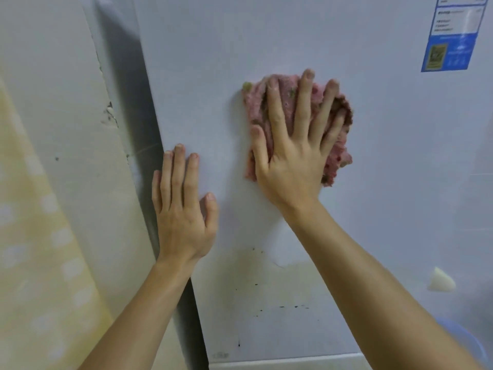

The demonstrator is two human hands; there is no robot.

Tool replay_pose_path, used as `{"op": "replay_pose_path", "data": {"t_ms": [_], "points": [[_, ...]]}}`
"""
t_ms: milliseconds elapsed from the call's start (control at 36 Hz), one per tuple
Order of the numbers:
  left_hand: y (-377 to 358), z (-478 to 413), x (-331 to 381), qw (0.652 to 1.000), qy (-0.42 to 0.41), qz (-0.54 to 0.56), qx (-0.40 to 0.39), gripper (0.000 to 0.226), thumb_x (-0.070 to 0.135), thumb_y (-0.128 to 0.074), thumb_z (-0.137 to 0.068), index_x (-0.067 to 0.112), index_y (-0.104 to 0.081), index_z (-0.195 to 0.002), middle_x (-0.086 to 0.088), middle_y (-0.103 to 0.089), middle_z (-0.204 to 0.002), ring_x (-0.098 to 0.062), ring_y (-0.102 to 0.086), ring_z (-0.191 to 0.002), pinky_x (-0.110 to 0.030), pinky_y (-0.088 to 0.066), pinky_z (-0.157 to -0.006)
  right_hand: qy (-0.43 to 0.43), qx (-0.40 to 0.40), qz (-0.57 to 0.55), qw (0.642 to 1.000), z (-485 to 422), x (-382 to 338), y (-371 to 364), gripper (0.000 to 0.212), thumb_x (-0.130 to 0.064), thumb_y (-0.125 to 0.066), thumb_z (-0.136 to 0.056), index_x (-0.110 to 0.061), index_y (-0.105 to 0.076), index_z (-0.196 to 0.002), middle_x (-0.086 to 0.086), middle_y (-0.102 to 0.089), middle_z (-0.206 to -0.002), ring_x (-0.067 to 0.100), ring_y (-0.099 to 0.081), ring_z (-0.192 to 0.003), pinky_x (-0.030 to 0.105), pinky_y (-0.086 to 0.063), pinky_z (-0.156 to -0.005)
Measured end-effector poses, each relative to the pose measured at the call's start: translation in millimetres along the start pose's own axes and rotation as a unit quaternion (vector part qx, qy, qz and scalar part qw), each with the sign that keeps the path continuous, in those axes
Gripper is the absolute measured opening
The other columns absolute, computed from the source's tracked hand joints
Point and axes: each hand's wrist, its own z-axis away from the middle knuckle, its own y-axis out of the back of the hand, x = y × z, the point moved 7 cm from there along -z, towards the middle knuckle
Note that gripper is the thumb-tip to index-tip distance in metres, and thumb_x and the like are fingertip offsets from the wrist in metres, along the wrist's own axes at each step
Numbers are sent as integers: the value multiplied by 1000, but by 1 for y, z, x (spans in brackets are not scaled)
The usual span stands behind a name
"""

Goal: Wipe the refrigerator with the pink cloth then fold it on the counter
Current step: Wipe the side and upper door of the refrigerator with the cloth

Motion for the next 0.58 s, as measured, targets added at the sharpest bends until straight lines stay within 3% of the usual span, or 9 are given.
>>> {"op": "replay_pose_path", "data": {"t_ms": [167, 250, 333, 417, 583], "points": [[1, 17, -11, 999, 22, 29, -16, 67, 11, -54, -98, -7, -32, -158, -23, -26, -170, -37, -19, -161, -51, -20, -131, 182, -135, -7, 974, 163, -16, -25, 59, -43, -52, -104, -34, -38, -161, 6, -23, -172, 38, -11, -162, 62, -12, -126], [2, 24, -12, 999, 24, 32, -28, 65, 16, -50, -101, -7, -31, -159, -23, -24, -170, -36, -18, -161, -52, -22, -131, 221, -156, 2, 963, 178, -8, -25, 60, -45, -49, -106, -37, -32, -163, 2, -19, -173, 33, -7, -163, 57, -8, -128], [4, 26, -15, 999, 25, 31, -35, 67, 16, -49, -100, -4, -30, -161, -21, -24, -171, -33, -16, -162, -50, -18, -132, 203, -138, -16, 969, 144, -8, -21, 57, -41, -48, -108, -31, -35, -163, 6, -19, -173, 35, -8, -162, 55, -6, -130], [8, 25, -24, 999, 31, 4, -32, 65, 19, -43, -102, 2, -30, -163, -15, -22, -173, -31, -18, -162, -56, -16, -130, 132, -69, -30, 988, 74, -13, -15, 53, -37, -49, -110, -24, -41, -161, 14, -25, -170, 41, -15, -159, 57, -9, -130], [16, 20, -50, 998, 19, -58, -34, 60, 24, -39, -105, 17, -32, -164, -7, -20, -174, -33, -18, -162, -59, -9, -130, 31, 13, -30, 999, -14, -55, -12, 51, -40, -36, -113, -24, -41, -161, 18, -31, -169, 47, -23, -157, 60, -15, -129]]}}
